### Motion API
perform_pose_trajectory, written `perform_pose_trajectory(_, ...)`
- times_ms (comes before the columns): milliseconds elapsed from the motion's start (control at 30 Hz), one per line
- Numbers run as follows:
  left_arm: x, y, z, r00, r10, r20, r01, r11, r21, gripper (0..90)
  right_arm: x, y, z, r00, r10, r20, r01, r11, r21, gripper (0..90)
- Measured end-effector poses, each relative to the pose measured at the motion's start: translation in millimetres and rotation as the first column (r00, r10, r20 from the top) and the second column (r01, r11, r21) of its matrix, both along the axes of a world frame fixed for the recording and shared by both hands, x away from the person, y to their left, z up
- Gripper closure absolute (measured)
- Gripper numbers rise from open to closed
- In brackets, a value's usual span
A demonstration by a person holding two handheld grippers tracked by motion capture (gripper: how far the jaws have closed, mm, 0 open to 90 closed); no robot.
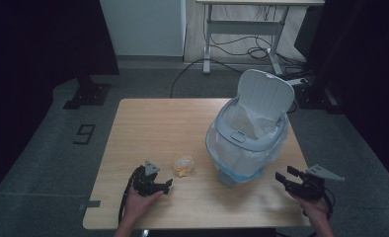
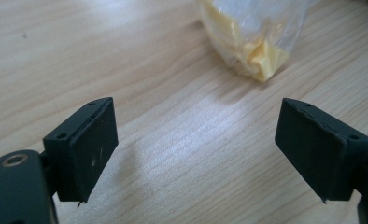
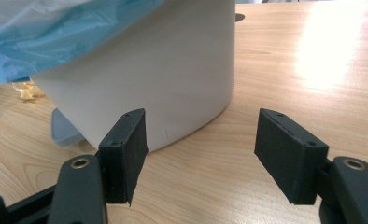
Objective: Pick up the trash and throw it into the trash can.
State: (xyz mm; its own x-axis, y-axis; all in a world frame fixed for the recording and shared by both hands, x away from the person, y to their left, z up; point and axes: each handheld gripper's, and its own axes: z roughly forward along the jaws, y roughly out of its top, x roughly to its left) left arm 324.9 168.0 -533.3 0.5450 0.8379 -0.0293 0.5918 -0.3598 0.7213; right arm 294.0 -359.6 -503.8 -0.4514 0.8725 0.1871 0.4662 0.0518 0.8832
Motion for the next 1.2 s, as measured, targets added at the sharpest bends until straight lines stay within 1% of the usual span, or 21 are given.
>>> perform_pose_trajectory(100, -3.1, 1.8, 6.3, 0.9998, -0.003, 0.018, 0.003, 0.9997, -0.024, 13.4, -0.4, -1.5, -3.5, 0.9999, -0.003, -0.010, 0.003, 1.0000, -0.003, 33.6)
perform_pose_trajectory(167, -6.0, 2.8, 11.5, 0.9993, -0.007, 0.037, 0.009, 0.9990, -0.044, 13.6, -1.1, -2.0, -4.6, 0.9999, -0.005, -0.013, 0.005, 1.0000, -0.006, 33.7)
perform_pose_trajectory(267, -10.0, 2.5, 18.5, 0.9981, -0.017, 0.059, 0.022, 0.9964, -0.082, 13.9, -2.2, -2.7, -5.6, 0.9999, -0.006, -0.014, 0.006, 1.0000, -0.005, 33.7)
perform_pose_trajectory(367, -11.3, -0.5, 22.8, 0.9966, -0.031, 0.076, 0.038, 0.9942, -0.100, 14.0, -2.2, -2.5, -7.3, 0.9998, -0.008, -0.019, 0.008, 0.9999, -0.009, 33.7)
perform_pose_trajectory(467, -10.4, -5.1, 24.6, 0.9957, -0.044, 0.081, 0.053, 0.9932, -0.104, 13.9, -1.4, -2.5, -8.5, 0.9997, -0.008, -0.022, 0.008, 0.9999, -0.011, 33.7)
perform_pose_trajectory(667, -3.1, -15.0, 26.0, 0.9951, -0.064, 0.075, 0.072, 0.9910, -0.113, 12.7, -1.2, -0.9, -11.0, 0.9995, -0.004, -0.032, 0.004, 0.9998, -0.018, 33.7)
perform_pose_trajectory(767, 2.3, -20.1, 25.9, 0.9950, -0.069, 0.072, 0.076, 0.9923, -0.098, 12.8, -1.2, -1.0, -11.1, 0.9994, -0.004, -0.034, 0.004, 0.9998, -0.017, 33.7)
perform_pose_trajectory(867, 11.1, -25.1, 22.7, 0.9963, -0.069, 0.050, 0.074, 0.9925, -0.098, 13.1, -0.7, -1.3, -11.5, 0.9994, -0.003, -0.034, 0.002, 0.9998, -0.018, 33.7)
perform_pose_trajectory(933, 19.4, -27.9, 20.9, 0.9969, -0.069, 0.039, 0.072, 0.9934, -0.089, 13.5, -0.4, -1.4, -12.0, 0.9993, -0.002, -0.037, 0.001, 0.9998, -0.020, 33.7)
perform_pose_trajectory(1067, 33.9, -34.7, 14.9, 0.9971, -0.074, 0.018, 0.075, 0.9902, -0.117, 14.1, -0.9, -3.1, -12.2, 0.9993, -0.004, -0.036, 0.003, 0.9998, -0.018, 33.7)
perform_pose_trajectory(1133, 39.1, -39.3, 10.7, 0.9971, -0.075, 0.005, 0.076, 0.9924, -0.097, 14.2, -1.2, -4.5, -12.0, 0.9993, -0.007, -0.036, 0.006, 0.9999, -0.014, 33.7)
perform_pose_trajectory(1200, 43.6, -42.1, 6.1, 0.9967, -0.080, -0.013, 0.078, 0.9919, -0.100, 14.3, -1.1, -5.9, -12.2, 0.9993, -0.011, -0.037, 0.010, 0.9999, -0.011, 33.8)
